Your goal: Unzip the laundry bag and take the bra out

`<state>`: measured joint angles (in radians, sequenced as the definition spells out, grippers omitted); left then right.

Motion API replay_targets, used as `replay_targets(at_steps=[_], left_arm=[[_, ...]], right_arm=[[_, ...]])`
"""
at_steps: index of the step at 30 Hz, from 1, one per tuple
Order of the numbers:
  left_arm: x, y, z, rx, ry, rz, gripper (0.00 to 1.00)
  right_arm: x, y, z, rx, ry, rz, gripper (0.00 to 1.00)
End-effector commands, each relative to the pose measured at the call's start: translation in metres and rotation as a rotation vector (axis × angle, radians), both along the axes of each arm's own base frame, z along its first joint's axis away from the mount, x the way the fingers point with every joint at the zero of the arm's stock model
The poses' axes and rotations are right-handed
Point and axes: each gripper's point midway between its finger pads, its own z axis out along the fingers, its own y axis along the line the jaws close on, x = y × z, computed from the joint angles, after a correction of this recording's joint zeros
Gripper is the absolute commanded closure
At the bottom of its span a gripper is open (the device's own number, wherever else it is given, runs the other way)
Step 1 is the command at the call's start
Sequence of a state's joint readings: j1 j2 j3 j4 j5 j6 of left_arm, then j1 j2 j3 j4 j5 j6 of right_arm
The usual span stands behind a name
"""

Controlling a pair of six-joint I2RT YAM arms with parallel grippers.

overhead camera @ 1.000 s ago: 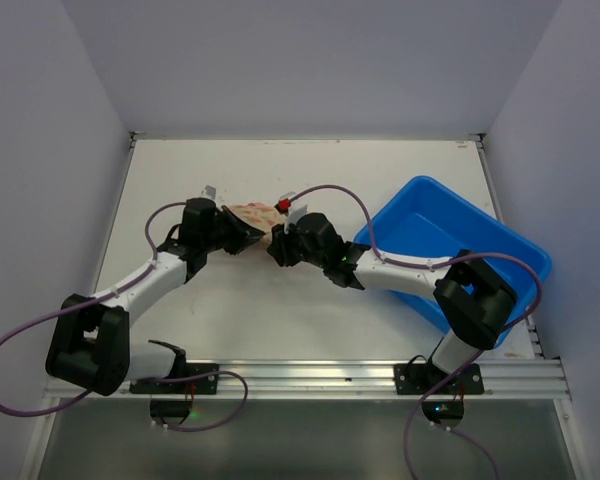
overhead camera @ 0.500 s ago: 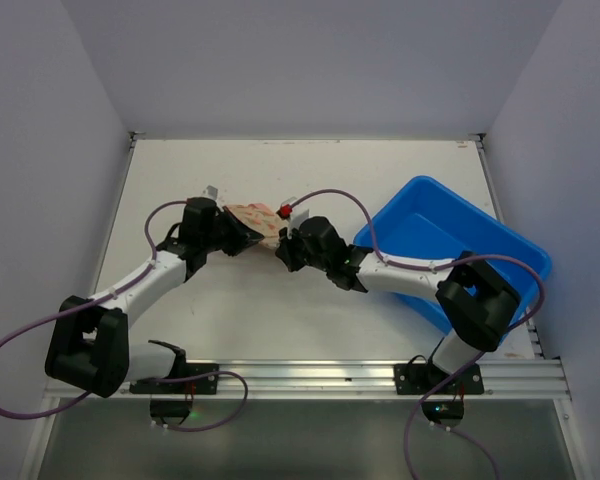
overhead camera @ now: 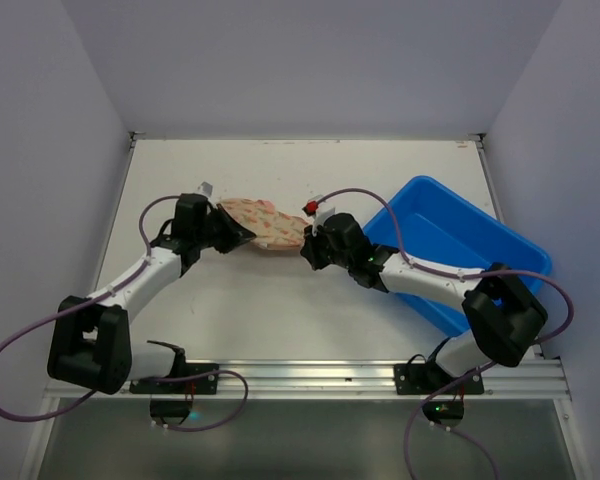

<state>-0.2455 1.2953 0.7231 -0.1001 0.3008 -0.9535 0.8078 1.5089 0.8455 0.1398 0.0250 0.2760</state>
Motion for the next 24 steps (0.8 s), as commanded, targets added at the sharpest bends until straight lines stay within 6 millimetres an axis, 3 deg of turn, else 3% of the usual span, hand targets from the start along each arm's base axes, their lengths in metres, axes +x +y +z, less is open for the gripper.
replay_targets(at_steps=[1, 4, 5, 7, 8, 10, 11, 14, 15, 17, 20, 22, 24], left_arm=[[0.022, 0.017, 0.009, 0.078, -0.075, -0.019, 1.00], [0.033, 0.013, 0.002, 0.096, -0.080, -0.065, 0.99], [0.039, 0.011, 0.006, 0.093, -0.096, -0.076, 0.82], [0.050, 0.008, 0.006, 0.079, -0.095, -0.077, 0.59], [0.052, 0.008, 0.007, 0.069, -0.093, -0.070, 0.28], [0.055, 0.011, 0.013, 0.058, -0.102, -0.048, 0.08], [0.052, 0.014, 0.011, 0.053, -0.089, -0.028, 0.00], [0.044, 0.028, 0.016, 0.062, -0.088, 0.032, 0.00], [0.032, 0.032, 0.014, 0.065, -0.080, 0.045, 0.00], [0.013, 0.039, -0.005, 0.064, -0.034, 0.087, 0.00], [-0.002, 0.036, -0.002, -0.006, -0.047, 0.111, 0.00], [-0.017, 0.030, -0.010, -0.052, -0.023, 0.093, 0.00], [-0.014, 0.025, 0.000, -0.099, -0.067, 0.092, 0.00]], right_arm=[[-0.006, -0.019, 0.005, -0.031, 0.023, -0.011, 1.00], [-0.023, -0.001, 0.005, -0.006, 0.075, 0.069, 1.00], [-0.025, 0.007, 0.007, 0.012, 0.077, 0.085, 1.00], [-0.032, 0.029, 0.014, 0.062, 0.099, 0.132, 1.00], [-0.032, 0.038, 0.009, 0.071, 0.115, 0.143, 1.00], [-0.032, 0.059, 0.017, 0.131, 0.141, 0.160, 1.00], [-0.029, 0.067, 0.011, 0.143, 0.154, 0.157, 1.00], [-0.019, 0.085, 0.020, 0.186, 0.155, 0.140, 1.00], [-0.015, 0.093, 0.019, 0.188, 0.150, 0.136, 1.00], [-0.007, 0.102, 0.025, 0.209, 0.137, 0.127, 1.00], [-0.005, 0.112, 0.021, 0.208, 0.145, 0.137, 1.00], [-0.008, 0.118, 0.015, 0.199, 0.155, 0.148, 1.00], [-0.011, 0.123, 0.014, 0.197, 0.155, 0.159, 1.00]])
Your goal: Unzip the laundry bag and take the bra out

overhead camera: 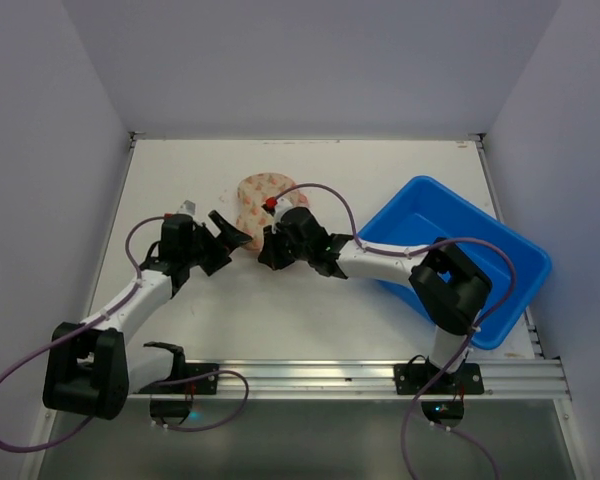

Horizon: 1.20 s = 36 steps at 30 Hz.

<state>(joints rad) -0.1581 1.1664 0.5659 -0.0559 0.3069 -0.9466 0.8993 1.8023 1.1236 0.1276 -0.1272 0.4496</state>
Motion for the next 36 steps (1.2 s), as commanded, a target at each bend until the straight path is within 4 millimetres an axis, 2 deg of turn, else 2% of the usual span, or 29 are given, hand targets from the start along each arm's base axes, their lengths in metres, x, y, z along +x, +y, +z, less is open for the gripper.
replay_targets(at_steps=[1, 5, 9, 10, 12, 13, 14, 15, 16, 17, 18, 19, 20, 22, 23, 24, 25, 26, 27, 28, 31, 32, 35, 36], left_arm=[[0.004, -0.011, 0.014, -0.105, -0.052, 0.009, 0.00], [0.011, -0.023, 0.027, -0.127, -0.102, 0.002, 0.01], [0.015, -0.028, 0.021, -0.142, -0.092, 0.033, 0.09], [0.016, -0.028, 0.018, -0.147, -0.089, 0.042, 0.21], [0.017, -0.031, 0.012, -0.149, -0.070, 0.037, 0.36], [0.017, -0.033, 0.010, -0.147, -0.065, 0.029, 0.52], [0.017, -0.032, 0.007, -0.142, -0.054, 0.030, 0.60], [0.016, -0.032, 0.006, -0.139, -0.048, 0.029, 0.67], [0.016, -0.030, 0.005, -0.124, -0.051, 0.030, 0.81], [0.015, -0.027, 0.003, -0.113, -0.042, 0.033, 0.87], [0.016, -0.023, 0.004, -0.105, -0.045, 0.042, 0.93], [0.016, -0.020, 0.004, -0.094, -0.049, 0.038, 1.00], [0.014, -0.016, 0.001, -0.085, -0.040, 0.042, 1.00], [0.017, -0.005, 0.000, -0.059, -0.046, 0.048, 1.00], [0.016, -0.001, -0.003, -0.043, -0.034, 0.050, 1.00], [0.017, 0.007, -0.004, -0.031, -0.030, 0.061, 1.00], [0.019, 0.010, -0.002, -0.006, -0.043, 0.045, 1.00], [0.018, 0.013, -0.005, 0.008, -0.028, 0.042, 1.00], [0.021, 0.021, -0.008, 0.023, -0.018, 0.048, 1.00], [0.022, 0.023, -0.009, 0.040, -0.021, 0.030, 1.00], [0.028, 0.028, -0.008, 0.059, -0.013, 0.019, 1.00], [0.035, 0.028, 0.001, 0.063, -0.037, 0.015, 1.00], [0.050, 0.025, 0.004, 0.070, -0.043, -0.014, 0.99], [0.062, 0.024, 0.008, 0.067, -0.052, -0.018, 0.95]], right_arm=[[0.001, 0.024, 0.021, 0.073, -0.033, 0.024, 1.00], [-0.001, 0.029, 0.020, 0.078, -0.022, 0.034, 1.00], [-0.006, 0.033, 0.023, 0.080, -0.025, 0.047, 1.00], [-0.007, 0.033, 0.022, 0.077, -0.024, 0.050, 1.00], [-0.009, 0.029, 0.021, 0.071, -0.020, 0.048, 1.00], [-0.010, 0.027, 0.020, 0.065, -0.017, 0.049, 1.00], [-0.014, 0.022, 0.015, 0.045, -0.004, 0.049, 1.00], [-0.015, 0.018, 0.019, 0.043, -0.023, 0.051, 1.00], [-0.015, 0.013, 0.020, 0.034, -0.033, 0.045, 1.00], [-0.016, 0.004, 0.012, 0.005, -0.034, 0.032, 1.00], [-0.014, -0.003, 0.018, 0.006, -0.051, 0.028, 1.00], [-0.014, -0.009, 0.016, -0.003, -0.043, 0.026, 1.00], [-0.019, -0.019, 0.005, -0.028, -0.011, 0.032, 1.00], [-0.011, -0.041, 0.005, -0.038, 0.004, -0.014, 1.00], [-0.015, -0.057, -0.008, -0.070, 0.034, -0.031, 1.00], [-0.004, -0.074, -0.010, -0.074, 0.048, -0.080, 1.00], [0.000, -0.086, -0.004, -0.063, 0.051, -0.109, 1.00], [-0.002, -0.100, -0.012, -0.077, 0.075, -0.133, 1.00], [0.007, -0.112, -0.011, -0.076, 0.078, -0.170, 1.00], [0.008, -0.118, -0.009, -0.079, 0.074, -0.181, 1.00], [0.004, -0.116, -0.003, -0.093, 0.074, -0.137, 1.00], [0.003, -0.111, -0.002, -0.086, 0.086, -0.118, 1.00], [-0.008, -0.084, 0.006, -0.041, 0.076, -0.030, 1.00], [-0.018, -0.070, 0.007, -0.037, 0.076, 0.013, 1.00]])
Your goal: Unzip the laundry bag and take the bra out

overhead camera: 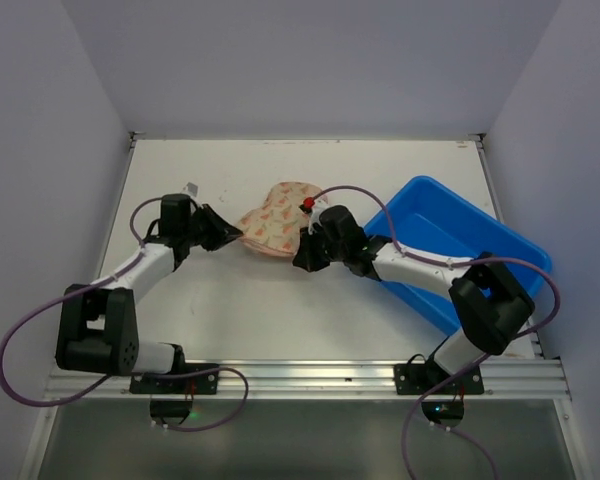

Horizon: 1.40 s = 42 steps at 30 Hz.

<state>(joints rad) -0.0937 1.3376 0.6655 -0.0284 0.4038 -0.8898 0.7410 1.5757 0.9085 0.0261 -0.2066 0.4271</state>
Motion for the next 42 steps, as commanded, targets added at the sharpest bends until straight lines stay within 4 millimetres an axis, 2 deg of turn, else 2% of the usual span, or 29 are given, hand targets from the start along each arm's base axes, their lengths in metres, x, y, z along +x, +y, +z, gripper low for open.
replay_targets(at_steps=[1, 2, 3, 4, 5, 6, 7, 8, 10, 11, 12, 16, 17, 18, 21, 24, 27, 30, 31, 33, 34, 35, 36, 37, 38, 39, 40, 41, 42], left_arm=[[0.040, 0.018, 0.016, 0.078, -0.086, 0.022, 0.79], [0.045, 0.017, 0.010, 0.078, -0.068, 0.016, 0.70], [0.058, 0.016, 0.023, 0.075, -0.100, 0.014, 0.61], [0.062, 0.015, 0.026, 0.071, -0.106, 0.006, 0.39], [0.066, 0.014, 0.029, 0.066, -0.112, 0.001, 0.26], [0.068, 0.013, 0.032, 0.064, -0.118, -0.004, 0.17], [0.069, 0.014, 0.036, 0.065, -0.125, -0.005, 0.05], [0.064, 0.015, 0.040, 0.069, -0.123, -0.003, 0.02], [0.052, 0.018, 0.037, 0.078, -0.110, 0.007, 0.00], [0.044, 0.021, 0.034, 0.086, -0.096, 0.018, 0.00], [0.038, 0.023, 0.044, 0.091, -0.122, 0.034, 0.00], [0.005, 0.030, 0.032, 0.068, -0.092, 0.108, 0.00], [-0.005, 0.029, 0.021, 0.056, -0.072, 0.111, 0.00], [-0.010, 0.026, 0.023, 0.037, -0.081, 0.110, 0.01], [-0.019, 0.012, 0.019, -0.029, -0.070, 0.079, 0.03], [-0.018, -0.003, 0.022, -0.042, -0.093, 0.044, 0.05], [-0.018, -0.014, 0.017, -0.045, -0.083, 0.023, 0.14], [-0.017, -0.015, 0.011, -0.044, -0.073, 0.029, 0.37], [-0.016, -0.015, 0.010, -0.043, -0.076, 0.035, 0.56], [-0.014, -0.010, 0.010, -0.024, -0.076, 0.049, 0.72], [-0.012, -0.007, 0.011, -0.005, -0.083, 0.051, 0.84], [-0.010, -0.005, 0.013, 0.001, -0.080, 0.053, 0.89], [-0.009, 0.001, 0.013, 0.009, -0.082, 0.055, 0.97], [-0.010, 0.004, 0.012, 0.016, -0.078, 0.054, 1.00], [-0.008, 0.008, 0.012, 0.022, -0.078, 0.058, 1.00], [-0.004, 0.016, 0.013, 0.031, -0.087, 0.073, 1.00], [-0.009, 0.020, 0.007, 0.052, -0.055, 0.064, 1.00], [-0.007, 0.023, 0.008, 0.060, -0.057, 0.064, 1.00], [-0.005, 0.028, 0.007, 0.069, -0.054, 0.071, 1.00]], right_arm=[[-0.018, 0.033, 0.015, 0.020, -0.007, 0.124, 1.00], [-0.023, 0.053, 0.029, 0.052, -0.026, 0.170, 1.00], [-0.026, 0.064, 0.020, 0.044, -0.007, 0.191, 1.00], [-0.028, 0.073, 0.021, 0.052, 0.000, 0.205, 1.00], [-0.022, 0.093, 0.040, 0.107, -0.040, 0.219, 1.00], [-0.025, 0.104, 0.032, 0.114, -0.008, 0.221, 1.00], [-0.025, 0.113, 0.035, 0.140, -0.004, 0.229, 1.00], [-0.020, 0.127, 0.048, 0.188, -0.026, 0.237, 1.00], [-0.014, 0.137, 0.043, 0.196, -0.014, 0.216, 1.00], [-0.008, 0.143, 0.050, 0.215, -0.034, 0.206, 1.00], [-0.004, 0.145, 0.049, 0.215, -0.038, 0.192, 1.00], [0.001, 0.155, 0.045, 0.214, -0.043, 0.203, 1.00], [0.001, 0.156, 0.041, 0.209, -0.040, 0.203, 1.00], [0.000, 0.156, 0.040, 0.206, -0.040, 0.210, 1.00], [-0.003, 0.158, 0.035, 0.197, -0.041, 0.218, 1.00], [-0.003, 0.159, 0.031, 0.193, -0.039, 0.220, 1.00], [-0.002, 0.159, 0.031, 0.192, -0.039, 0.219, 1.00], [-0.004, 0.157, 0.033, 0.185, -0.042, 0.223, 1.00], [-0.004, 0.154, 0.032, 0.177, -0.043, 0.220, 1.00], [-0.007, 0.146, 0.024, 0.137, -0.052, 0.232, 1.00], [-0.008, 0.140, 0.031, 0.126, -0.078, 0.233, 1.00], [-0.010, 0.125, 0.018, 0.079, -0.073, 0.228, 1.00], [-0.008, 0.116, 0.026, 0.062, -0.111, 0.226, 1.00], [-0.009, 0.105, 0.022, 0.044, -0.101, 0.221, 1.00], [-0.006, 0.080, 0.006, -0.001, -0.059, 0.190, 1.00], [-0.003, 0.067, 0.004, -0.013, -0.046, 0.163, 1.00], [-0.001, 0.047, 0.006, -0.044, -0.038, 0.117, 1.00], [0.007, 0.019, -0.007, -0.081, -0.012, 0.057, 1.00], [0.010, 0.004, -0.008, -0.095, -0.003, 0.022, 1.00]])
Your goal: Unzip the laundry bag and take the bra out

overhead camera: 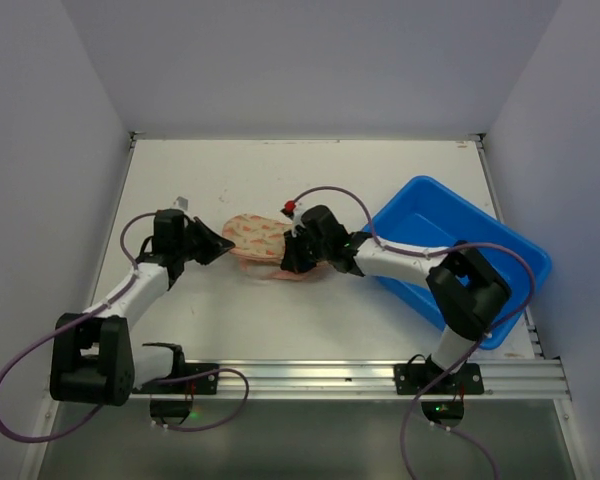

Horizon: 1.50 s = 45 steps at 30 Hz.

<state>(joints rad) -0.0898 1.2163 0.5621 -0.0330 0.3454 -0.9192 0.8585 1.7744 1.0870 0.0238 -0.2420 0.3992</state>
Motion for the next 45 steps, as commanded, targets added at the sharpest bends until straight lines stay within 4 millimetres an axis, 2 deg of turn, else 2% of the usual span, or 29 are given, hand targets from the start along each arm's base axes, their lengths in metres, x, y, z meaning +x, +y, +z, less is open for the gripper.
replay_targets(at_steps=[1, 2, 5, 8, 10, 11, 12, 13, 14, 15, 16, 18, 19, 20, 21, 22, 23, 25, 26, 27, 28, 29, 30, 32, 35, 38, 41, 44, 45], left_arm=[[0.015, 0.018, 0.012, 0.065, -0.045, -0.010, 1.00], [0.019, 0.021, 0.013, 0.070, -0.044, -0.010, 1.00], [0.024, 0.026, 0.007, 0.102, -0.026, -0.028, 1.00], [0.040, 0.033, 0.007, 0.139, -0.031, -0.027, 1.00], [0.061, 0.036, 0.018, 0.165, -0.070, -0.033, 1.00], [0.069, 0.036, 0.009, 0.169, -0.044, -0.042, 1.00], [0.077, 0.034, 0.011, 0.167, -0.048, -0.056, 0.92], [0.095, 0.030, 0.028, 0.157, -0.094, -0.087, 0.88], [0.105, 0.028, 0.018, 0.147, -0.073, -0.098, 0.83], [0.113, 0.025, 0.022, 0.136, -0.088, -0.104, 0.66], [0.119, 0.023, 0.024, 0.119, -0.089, -0.112, 0.56], [0.137, 0.020, 0.035, 0.104, -0.114, -0.116, 0.31], [0.138, 0.017, 0.040, 0.086, -0.118, -0.125, 0.09], [0.138, 0.017, 0.045, 0.086, -0.123, -0.123, 0.02], [0.136, 0.020, 0.045, 0.096, -0.117, -0.108, 0.00], [0.129, 0.023, 0.041, 0.112, -0.088, -0.103, 0.00], [0.124, 0.026, 0.050, 0.128, -0.106, -0.090, 0.00], [0.105, 0.040, 0.038, 0.138, -0.073, -0.044, 0.00], [0.097, 0.045, 0.048, 0.141, -0.098, -0.022, 0.00], [0.078, 0.045, 0.028, 0.139, -0.051, -0.015, 0.00], [0.071, 0.045, 0.028, 0.123, -0.057, 0.008, 0.00], [0.062, 0.040, 0.036, 0.102, -0.091, 0.009, 0.00], [0.042, 0.029, 0.020, 0.042, -0.042, -0.002, 0.00], [0.029, 0.004, 0.027, -0.012, -0.077, -0.059, 0.01], [0.014, -0.030, 0.032, -0.052, -0.111, -0.120, 0.03], [0.009, -0.041, 0.032, -0.042, -0.121, -0.125, 0.06], [0.007, -0.038, 0.018, -0.018, -0.090, -0.108, 0.17], [0.004, -0.036, 0.003, -0.005, -0.051, -0.098, 0.43], [0.003, -0.036, 0.000, -0.003, -0.045, -0.098, 0.57]], right_arm=[[0.026, -0.077, 0.003, -0.099, -0.018, -0.170, 1.00], [0.028, -0.100, 0.002, -0.130, -0.027, -0.212, 1.00], [0.026, -0.127, -0.004, -0.211, -0.034, -0.260, 1.00], [0.021, -0.131, -0.001, -0.224, -0.029, -0.251, 1.00], [0.019, -0.124, 0.001, -0.198, -0.009, -0.234, 1.00], [0.019, -0.115, 0.007, -0.170, -0.009, -0.218, 1.00], [0.015, -0.105, 0.011, -0.137, 0.007, -0.192, 1.00], [0.014, -0.097, 0.009, -0.128, 0.017, -0.175, 1.00], [0.014, -0.081, 0.020, -0.096, 0.001, -0.145, 1.00], [0.012, -0.069, 0.024, -0.070, 0.012, -0.119, 1.00], [0.012, -0.058, 0.020, -0.066, 0.024, -0.100, 1.00], [0.011, -0.027, 0.037, -0.021, -0.003, -0.055, 1.00], [0.012, -0.017, 0.029, -0.029, 0.002, -0.043, 1.00], [0.013, 0.003, 0.044, 0.006, -0.029, -0.022, 1.00], [0.014, 0.012, 0.046, 0.013, -0.036, -0.015, 1.00], [0.014, 0.021, 0.047, 0.024, -0.042, -0.002, 1.00], [0.016, 0.035, 0.050, 0.045, -0.058, 0.013, 1.00], [0.016, 0.047, 0.050, 0.063, -0.058, 0.023, 1.00], [0.017, 0.055, 0.049, 0.078, -0.048, 0.028, 1.00], [0.018, 0.059, 0.049, 0.085, -0.045, 0.031, 1.00], [0.017, 0.064, 0.049, 0.096, -0.045, 0.036, 1.00], [0.016, 0.068, 0.049, 0.103, -0.045, 0.046, 1.00], [0.015, 0.071, 0.044, 0.097, -0.039, 0.049, 1.00], [0.013, 0.075, 0.038, 0.092, -0.039, 0.057, 1.00], [0.011, 0.080, 0.030, 0.086, -0.022, 0.066, 1.00], [0.011, 0.079, 0.023, 0.076, -0.013, 0.065, 1.00], [0.010, 0.077, 0.024, 0.075, -0.014, 0.061, 1.00], [0.006, 0.072, 0.026, 0.073, -0.017, 0.063, 1.00], [0.006, 0.070, 0.028, 0.073, -0.021, 0.062, 1.00]])
